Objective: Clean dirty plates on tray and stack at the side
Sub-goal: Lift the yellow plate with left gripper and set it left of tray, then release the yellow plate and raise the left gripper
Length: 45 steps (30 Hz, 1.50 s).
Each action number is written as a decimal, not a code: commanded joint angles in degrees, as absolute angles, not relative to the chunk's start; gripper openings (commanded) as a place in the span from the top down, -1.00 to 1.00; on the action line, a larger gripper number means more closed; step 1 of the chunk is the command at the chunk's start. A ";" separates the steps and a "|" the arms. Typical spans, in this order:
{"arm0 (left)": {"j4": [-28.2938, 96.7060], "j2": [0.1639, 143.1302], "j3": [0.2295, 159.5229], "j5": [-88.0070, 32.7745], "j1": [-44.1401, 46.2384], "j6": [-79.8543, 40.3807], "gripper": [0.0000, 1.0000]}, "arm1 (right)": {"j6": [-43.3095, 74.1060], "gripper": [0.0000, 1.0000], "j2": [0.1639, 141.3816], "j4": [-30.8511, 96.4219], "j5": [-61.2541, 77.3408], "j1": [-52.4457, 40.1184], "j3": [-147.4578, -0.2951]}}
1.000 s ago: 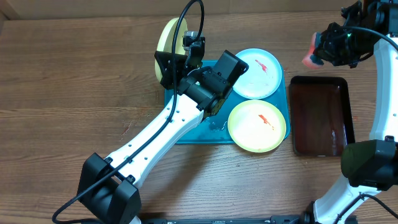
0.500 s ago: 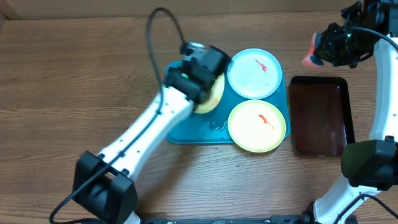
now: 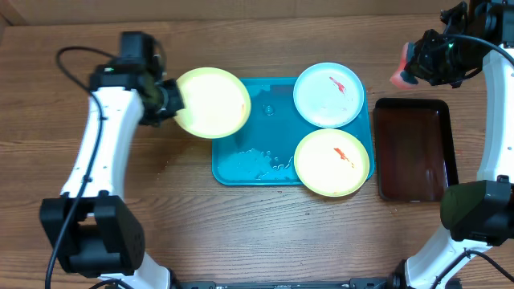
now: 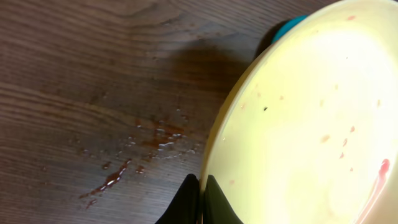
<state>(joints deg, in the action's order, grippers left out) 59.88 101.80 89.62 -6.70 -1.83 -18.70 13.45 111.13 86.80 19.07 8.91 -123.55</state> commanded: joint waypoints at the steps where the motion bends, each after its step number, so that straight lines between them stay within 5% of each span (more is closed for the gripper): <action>1: 60.97 101.56 90.63 -14.87 -6.48 -14.94 0.91 | 12.99 0.92 110.67 86.70 18.92 8.91 -124.25; 18: 56.97 101.58 81.95 -10.02 -20.32 -14.17 0.92 | 12.99 0.92 110.67 86.98 18.92 8.91 -124.20; 34: 31.94 101.58 60.95 -9.87 -20.47 -17.23 0.92 | 12.99 0.93 110.67 87.18 18.46 8.91 -124.20; 45: 28.64 101.58 58.54 -6.42 -20.38 -17.34 0.90 | 12.99 0.92 110.67 87.57 18.02 8.91 -124.20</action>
